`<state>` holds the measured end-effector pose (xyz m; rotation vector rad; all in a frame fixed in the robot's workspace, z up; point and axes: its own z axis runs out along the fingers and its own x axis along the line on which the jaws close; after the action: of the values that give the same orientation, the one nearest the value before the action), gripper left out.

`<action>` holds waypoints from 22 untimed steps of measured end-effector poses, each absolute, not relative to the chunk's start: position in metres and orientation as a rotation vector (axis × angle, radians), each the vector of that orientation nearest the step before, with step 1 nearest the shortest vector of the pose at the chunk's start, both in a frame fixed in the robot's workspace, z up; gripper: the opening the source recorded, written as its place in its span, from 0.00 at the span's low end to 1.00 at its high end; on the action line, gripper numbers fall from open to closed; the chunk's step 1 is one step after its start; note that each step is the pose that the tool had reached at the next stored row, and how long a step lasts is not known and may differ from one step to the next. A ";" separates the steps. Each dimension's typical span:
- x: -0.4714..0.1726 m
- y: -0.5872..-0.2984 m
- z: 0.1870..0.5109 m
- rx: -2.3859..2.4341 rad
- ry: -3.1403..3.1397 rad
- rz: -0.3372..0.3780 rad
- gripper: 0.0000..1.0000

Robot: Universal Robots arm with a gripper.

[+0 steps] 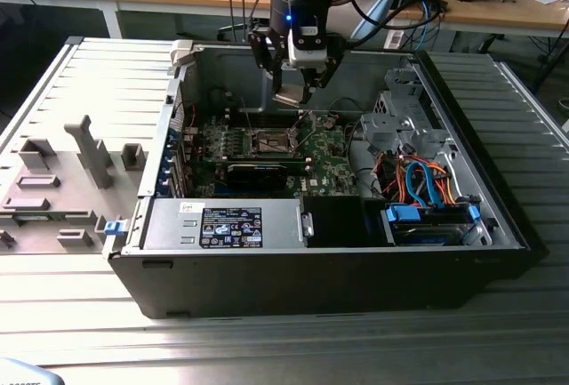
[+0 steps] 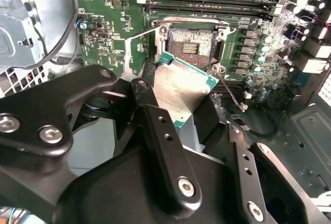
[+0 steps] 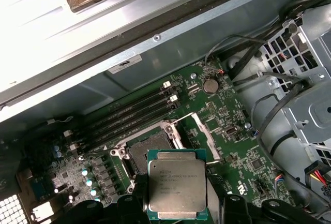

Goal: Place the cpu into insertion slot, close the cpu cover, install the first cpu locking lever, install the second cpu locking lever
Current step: 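Place the cpu into insertion slot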

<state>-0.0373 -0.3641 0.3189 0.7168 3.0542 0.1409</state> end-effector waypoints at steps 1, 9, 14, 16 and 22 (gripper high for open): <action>-0.037 -0.364 0.319 0.721 3.053 0.141 0.54; -0.037 -0.364 0.319 0.753 3.044 0.141 0.54; -0.037 -0.364 0.319 0.821 3.025 0.141 0.54; -0.037 -0.364 0.319 0.824 3.024 0.141 0.54; -0.037 -0.364 0.319 0.837 3.020 0.141 0.54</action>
<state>-0.0373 -0.3641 0.3189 0.8370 3.0198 0.1406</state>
